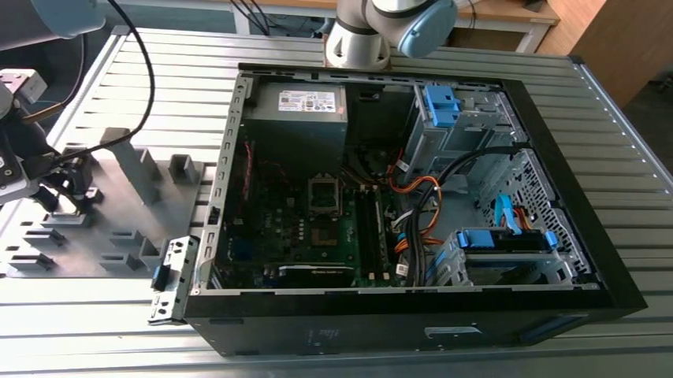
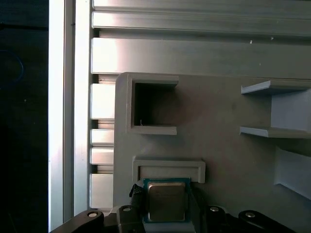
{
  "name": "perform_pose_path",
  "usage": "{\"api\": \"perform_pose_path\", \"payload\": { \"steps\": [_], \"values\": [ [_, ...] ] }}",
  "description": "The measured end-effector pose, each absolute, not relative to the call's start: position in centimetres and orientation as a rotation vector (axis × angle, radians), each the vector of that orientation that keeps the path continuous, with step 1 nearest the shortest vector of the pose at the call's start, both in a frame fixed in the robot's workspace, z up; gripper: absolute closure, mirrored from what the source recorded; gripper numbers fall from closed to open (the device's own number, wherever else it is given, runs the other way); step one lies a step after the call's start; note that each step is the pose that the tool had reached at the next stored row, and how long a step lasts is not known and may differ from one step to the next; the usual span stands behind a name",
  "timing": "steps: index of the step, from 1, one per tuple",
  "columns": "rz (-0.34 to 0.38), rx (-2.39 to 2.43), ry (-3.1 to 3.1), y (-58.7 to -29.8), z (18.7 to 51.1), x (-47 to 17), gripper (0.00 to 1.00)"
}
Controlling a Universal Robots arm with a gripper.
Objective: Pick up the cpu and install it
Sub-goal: 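Pick up the cpu and move it towards the insertion slot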
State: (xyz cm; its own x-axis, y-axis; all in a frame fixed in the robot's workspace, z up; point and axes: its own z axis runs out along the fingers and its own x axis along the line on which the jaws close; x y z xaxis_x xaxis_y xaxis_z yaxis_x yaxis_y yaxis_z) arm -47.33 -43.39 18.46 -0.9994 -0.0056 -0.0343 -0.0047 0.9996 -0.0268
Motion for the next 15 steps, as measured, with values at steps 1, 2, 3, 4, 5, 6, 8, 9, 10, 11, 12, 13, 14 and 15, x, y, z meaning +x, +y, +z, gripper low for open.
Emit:
{"api": "perform_pose_path", "payload": {
  "steps": [1,2,3,4,5,6,8,9,10,11,12,13,14,15],
  "values": [
    [-0.042,-0.008,3.107,-43.39,18.46,-47.33,0.52],
    [-0.042,-0.008,3.107,-43.39,18.47,-47.33,0.52],
    [-0.041,-0.008,3.107,-43.39,18.46,-47.33,0.45],
    [-0.041,-0.008,3.107,-43.39,18.46,-47.33,0.45],
    [-0.041,-0.008,3.107,-43.39,18.47,-47.33,0.45],
    [-0.041,-0.008,3.107,-43.39,18.46,-47.33,0.45],
    [-0.041,-0.008,3.107,-43.39,18.47,-47.33,0.45],
    [-0.041,-0.008,3.107,-43.39,18.46,-47.33,0.45],
    [-0.041,-0.008,3.107,-43.39,18.46,-47.33,0.45],
    [-0.041,-0.008,3.107,-43.39,18.46,-47.33,0.45],
    [-0.041,-0.008,3.107,-43.39,18.46,-47.33,0.45],
    [-0.041,-0.008,3.107,-43.39,18.46,-47.33,0.45],
    [-0.041,-0.008,3.107,-43.39,18.47,-47.33,0.45],
    [-0.041,-0.008,3.107,-43.39,18.47,-47.33,0.45]
  ]
}}
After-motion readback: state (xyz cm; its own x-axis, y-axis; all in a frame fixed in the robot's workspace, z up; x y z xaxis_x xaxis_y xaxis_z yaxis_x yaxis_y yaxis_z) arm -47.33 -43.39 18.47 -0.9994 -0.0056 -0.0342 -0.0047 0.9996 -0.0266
